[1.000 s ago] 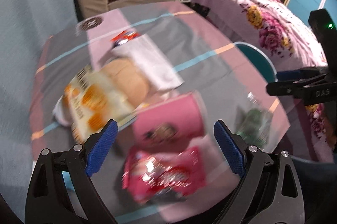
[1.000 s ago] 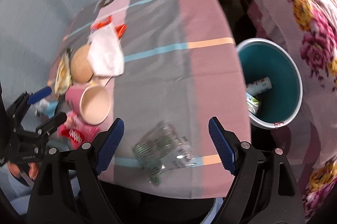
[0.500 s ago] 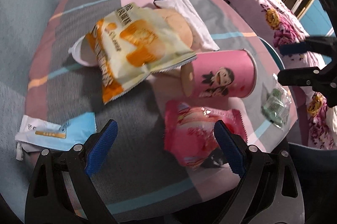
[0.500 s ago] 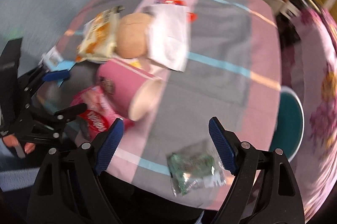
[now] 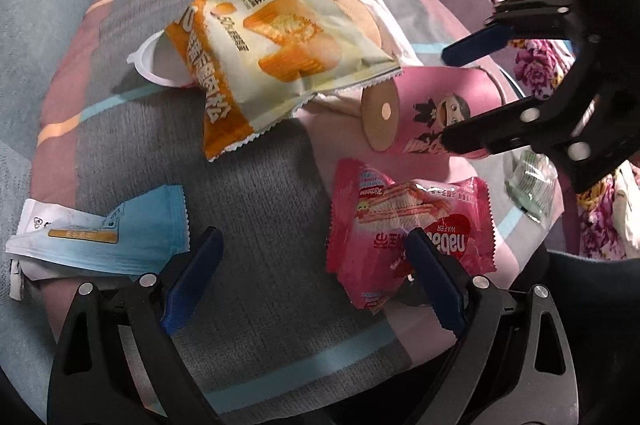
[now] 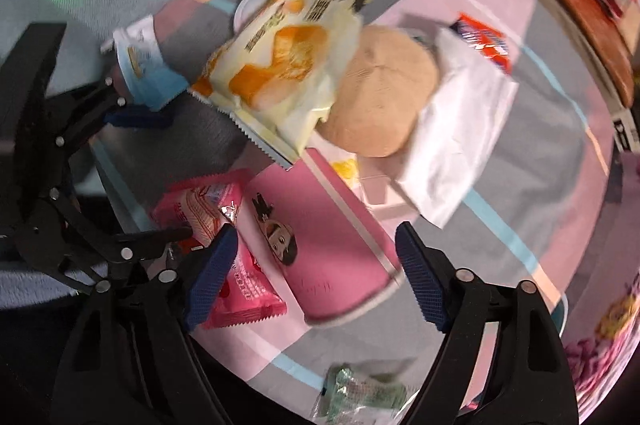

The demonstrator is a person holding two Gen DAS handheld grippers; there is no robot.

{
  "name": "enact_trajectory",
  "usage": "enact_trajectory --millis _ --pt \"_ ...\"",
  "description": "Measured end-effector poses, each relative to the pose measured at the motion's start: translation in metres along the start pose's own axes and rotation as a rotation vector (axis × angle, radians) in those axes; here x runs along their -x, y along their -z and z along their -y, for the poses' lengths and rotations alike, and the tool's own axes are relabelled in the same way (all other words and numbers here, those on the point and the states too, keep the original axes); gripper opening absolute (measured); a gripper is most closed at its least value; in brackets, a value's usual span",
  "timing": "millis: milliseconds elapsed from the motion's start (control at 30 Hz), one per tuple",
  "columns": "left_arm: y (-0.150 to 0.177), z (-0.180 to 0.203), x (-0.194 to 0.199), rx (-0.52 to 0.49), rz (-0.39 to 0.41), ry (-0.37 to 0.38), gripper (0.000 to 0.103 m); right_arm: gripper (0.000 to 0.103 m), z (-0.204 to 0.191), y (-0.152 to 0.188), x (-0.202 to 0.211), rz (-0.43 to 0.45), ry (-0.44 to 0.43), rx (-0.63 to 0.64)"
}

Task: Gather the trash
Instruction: 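Grasp the pink paper cup with the right gripper while the left gripper grasps the pink nabati wafer pack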

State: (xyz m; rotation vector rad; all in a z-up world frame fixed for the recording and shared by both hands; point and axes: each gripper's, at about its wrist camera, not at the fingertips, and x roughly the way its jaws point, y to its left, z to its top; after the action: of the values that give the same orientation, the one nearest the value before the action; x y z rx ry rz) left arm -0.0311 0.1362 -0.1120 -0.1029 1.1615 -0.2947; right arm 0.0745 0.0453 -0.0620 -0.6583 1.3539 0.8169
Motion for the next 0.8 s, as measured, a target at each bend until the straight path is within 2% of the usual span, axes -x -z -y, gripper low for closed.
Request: enact_trajectory --millis 67,233,533,600,633,700,733,767,800 --pt "0.0 -0.002 -0.003 0.005 -0.007 0.004 0.093 0.067 0.003 0.001 -0.007 -0.022 0.001 -0.003" --pt "-0.003 0.0 -0.006 -0.005 -0.008 0.018 0.093 0.067 0.016 0.017 -0.007 -0.014 -0.056 -0.066" --pt "-0.007 0.025 -0.015 -0.081 -0.019 0.029 0.093 0.069 0.036 0.042 -0.013 0.015 -0.092 -0.183" --pt "-0.009 0.029 -0.017 -0.085 -0.014 0.024 0.091 0.067 0.037 0.046 -0.011 0.037 -0.092 -0.194" --pt "-0.01 0.031 -0.018 -0.091 -0.006 0.013 0.082 0.065 0.037 0.048 -0.009 0.042 -0.089 -0.205" --pt "-0.011 0.036 -0.017 -0.105 -0.001 0.021 0.059 0.063 0.043 0.055 -0.006 0.054 -0.079 -0.232" --pt "-0.012 0.038 -0.018 -0.106 -0.004 0.037 0.04 0.062 0.048 0.057 -0.005 0.062 -0.079 -0.256" --pt "-0.013 0.04 -0.018 -0.105 -0.009 0.045 0.03 0.062 0.054 0.058 -0.003 0.069 -0.08 -0.275" --pt "-0.015 0.041 -0.018 -0.099 -0.003 0.041 0.03 0.062 0.061 0.062 0.0 0.081 -0.082 -0.302"
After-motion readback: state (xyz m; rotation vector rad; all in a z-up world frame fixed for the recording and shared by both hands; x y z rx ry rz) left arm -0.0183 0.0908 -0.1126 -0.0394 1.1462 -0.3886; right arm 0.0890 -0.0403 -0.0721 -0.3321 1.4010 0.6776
